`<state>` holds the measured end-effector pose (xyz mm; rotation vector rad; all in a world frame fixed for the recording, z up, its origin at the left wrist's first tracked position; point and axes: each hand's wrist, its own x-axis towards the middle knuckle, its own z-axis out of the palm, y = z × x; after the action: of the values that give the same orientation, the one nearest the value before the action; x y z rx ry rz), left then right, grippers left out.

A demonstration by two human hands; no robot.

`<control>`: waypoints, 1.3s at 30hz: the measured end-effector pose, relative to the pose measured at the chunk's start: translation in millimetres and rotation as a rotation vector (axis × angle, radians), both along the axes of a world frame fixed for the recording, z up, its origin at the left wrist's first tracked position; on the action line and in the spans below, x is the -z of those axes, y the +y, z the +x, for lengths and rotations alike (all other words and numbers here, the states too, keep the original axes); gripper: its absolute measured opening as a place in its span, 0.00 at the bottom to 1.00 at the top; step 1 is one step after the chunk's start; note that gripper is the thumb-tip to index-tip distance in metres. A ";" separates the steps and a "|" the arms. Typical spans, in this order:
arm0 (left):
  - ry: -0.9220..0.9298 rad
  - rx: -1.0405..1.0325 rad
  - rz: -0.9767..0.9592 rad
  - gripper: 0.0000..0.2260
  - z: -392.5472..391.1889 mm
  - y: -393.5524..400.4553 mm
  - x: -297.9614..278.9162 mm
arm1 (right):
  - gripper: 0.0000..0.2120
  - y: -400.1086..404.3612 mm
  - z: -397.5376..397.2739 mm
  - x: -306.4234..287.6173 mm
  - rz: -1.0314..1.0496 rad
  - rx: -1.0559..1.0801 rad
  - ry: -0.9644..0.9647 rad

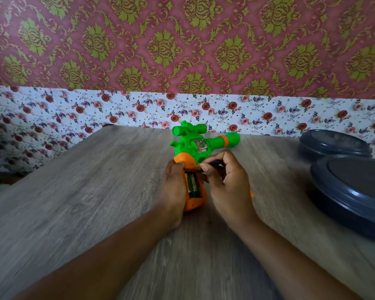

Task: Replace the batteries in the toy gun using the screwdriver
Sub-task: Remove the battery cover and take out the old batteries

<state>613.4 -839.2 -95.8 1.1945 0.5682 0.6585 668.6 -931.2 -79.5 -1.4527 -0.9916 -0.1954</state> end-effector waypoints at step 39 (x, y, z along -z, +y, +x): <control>-0.057 -0.078 0.186 0.10 -11.2 -19.2 -21.6 | 0.07 -5.0 7.6 -42.2 -0.326 0.022 0.001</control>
<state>602.1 -858.5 -74.2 1.3276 0.5161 0.8228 676.2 -936.2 -37.2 -1.7600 -1.0408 -0.0491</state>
